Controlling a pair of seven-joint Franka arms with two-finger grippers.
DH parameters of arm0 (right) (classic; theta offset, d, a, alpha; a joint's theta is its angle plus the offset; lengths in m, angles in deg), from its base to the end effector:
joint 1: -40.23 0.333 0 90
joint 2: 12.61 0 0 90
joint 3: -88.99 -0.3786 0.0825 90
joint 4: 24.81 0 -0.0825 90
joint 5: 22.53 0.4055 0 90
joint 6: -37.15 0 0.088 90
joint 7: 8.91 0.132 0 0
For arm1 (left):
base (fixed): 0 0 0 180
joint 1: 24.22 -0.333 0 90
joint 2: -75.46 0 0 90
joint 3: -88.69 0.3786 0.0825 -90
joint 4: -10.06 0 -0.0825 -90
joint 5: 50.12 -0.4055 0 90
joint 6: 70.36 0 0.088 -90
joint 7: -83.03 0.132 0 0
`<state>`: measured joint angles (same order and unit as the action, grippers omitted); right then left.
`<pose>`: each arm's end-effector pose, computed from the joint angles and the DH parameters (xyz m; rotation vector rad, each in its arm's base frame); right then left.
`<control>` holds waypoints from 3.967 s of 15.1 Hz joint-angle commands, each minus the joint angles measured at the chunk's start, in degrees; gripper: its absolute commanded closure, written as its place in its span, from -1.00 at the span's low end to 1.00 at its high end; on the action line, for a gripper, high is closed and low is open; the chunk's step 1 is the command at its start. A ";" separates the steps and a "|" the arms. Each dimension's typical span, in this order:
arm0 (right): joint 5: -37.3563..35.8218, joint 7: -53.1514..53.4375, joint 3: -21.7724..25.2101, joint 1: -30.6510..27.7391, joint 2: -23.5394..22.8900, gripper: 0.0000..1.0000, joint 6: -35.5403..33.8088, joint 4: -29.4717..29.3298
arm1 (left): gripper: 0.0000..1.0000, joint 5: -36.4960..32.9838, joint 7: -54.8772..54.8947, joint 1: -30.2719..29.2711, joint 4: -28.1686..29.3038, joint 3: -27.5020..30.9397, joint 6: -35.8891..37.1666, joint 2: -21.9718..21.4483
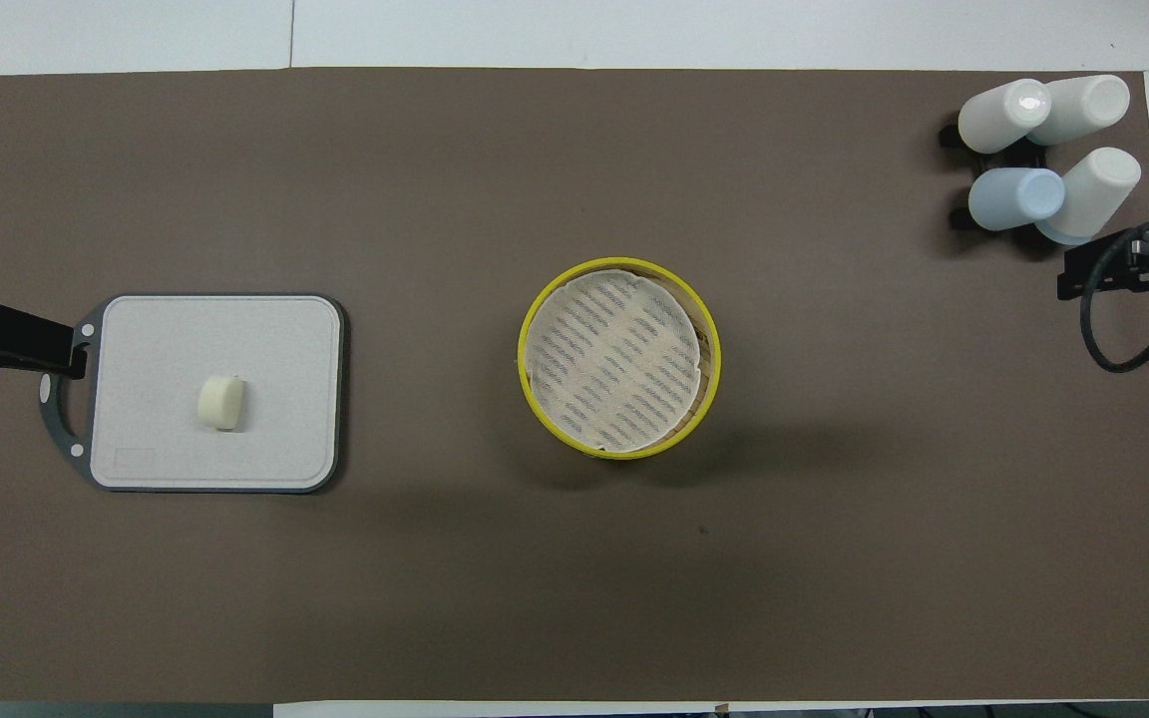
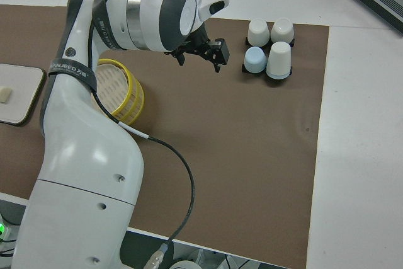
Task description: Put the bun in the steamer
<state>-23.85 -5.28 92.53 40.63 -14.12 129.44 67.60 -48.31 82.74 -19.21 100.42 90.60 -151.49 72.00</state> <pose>0.5858 -0.0346 0.6295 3.1112 -0.1821 -0.0441 0.5332 -0.0328 0.6801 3.1061 -0.0816 -0.1581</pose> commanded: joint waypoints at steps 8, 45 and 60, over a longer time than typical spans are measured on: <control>3.11 29.32 -11.63 17.98 -13.55 -1.00 2.02 -13.24 | -1.00 0.82 0.29 0.35 1.30 0.63 -1.57 -0.32; -9.93 -4.93 -11.19 2.24 -18.53 1.00 -11.96 -12.61 | 0.54 4.07 -43.82 32.31 9.89 0.02 -41.44 18.84; -2.06 -2.07 -11.55 7.23 -17.73 1.00 -4.68 -10.93 | -1.00 2.93 -44.40 32.01 12.47 0.55 -32.21 12.81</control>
<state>-29.89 -9.83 81.16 45.17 -33.52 121.87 55.33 -45.06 33.80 17.71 111.36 91.17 -192.72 93.55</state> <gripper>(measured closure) 0.907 0.018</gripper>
